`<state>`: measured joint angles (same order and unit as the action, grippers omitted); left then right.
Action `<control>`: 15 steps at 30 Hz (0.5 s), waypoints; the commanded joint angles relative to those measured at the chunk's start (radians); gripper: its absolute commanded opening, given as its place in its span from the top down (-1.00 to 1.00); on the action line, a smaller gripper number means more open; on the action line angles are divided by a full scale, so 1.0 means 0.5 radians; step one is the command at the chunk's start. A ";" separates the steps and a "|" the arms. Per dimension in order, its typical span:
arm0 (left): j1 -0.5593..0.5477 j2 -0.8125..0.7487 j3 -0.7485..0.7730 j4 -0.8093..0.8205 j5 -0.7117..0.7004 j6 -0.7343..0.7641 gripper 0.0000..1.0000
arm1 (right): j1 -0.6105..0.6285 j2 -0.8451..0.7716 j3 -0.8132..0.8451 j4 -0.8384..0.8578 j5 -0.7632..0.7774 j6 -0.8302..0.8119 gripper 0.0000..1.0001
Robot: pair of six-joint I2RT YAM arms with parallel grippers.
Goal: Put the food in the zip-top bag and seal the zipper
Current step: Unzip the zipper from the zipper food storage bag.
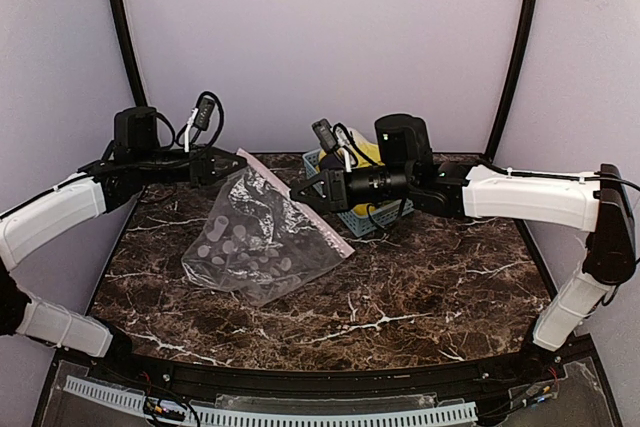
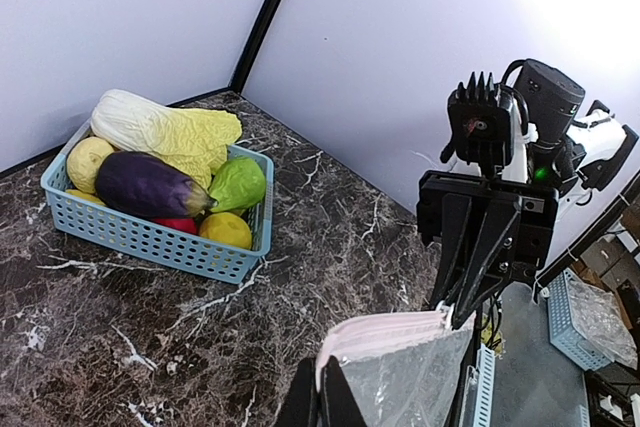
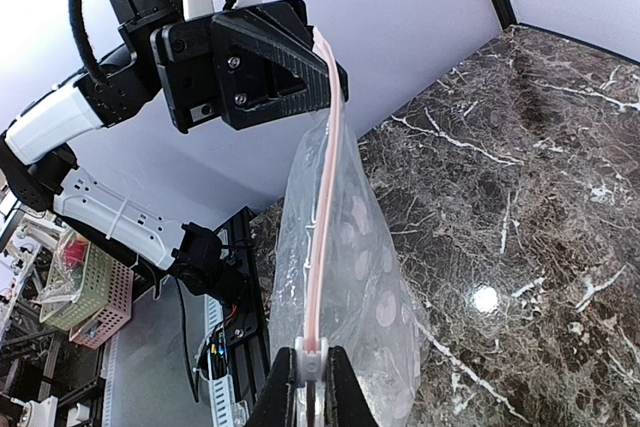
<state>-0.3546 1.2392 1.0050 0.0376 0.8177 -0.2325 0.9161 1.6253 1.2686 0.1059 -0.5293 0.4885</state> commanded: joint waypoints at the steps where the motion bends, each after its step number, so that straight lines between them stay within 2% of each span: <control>1: 0.063 -0.077 -0.033 0.092 -0.128 -0.025 0.99 | 0.002 0.011 -0.048 -0.049 -0.021 0.002 1.00; 15: 0.171 -0.114 -0.064 0.121 -0.234 -0.075 0.99 | 0.002 0.014 -0.052 -0.052 -0.015 -0.001 1.00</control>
<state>-0.3012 1.2182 0.9863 0.0563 0.7578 -0.2527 0.9161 1.6253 1.2579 0.1055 -0.5224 0.4885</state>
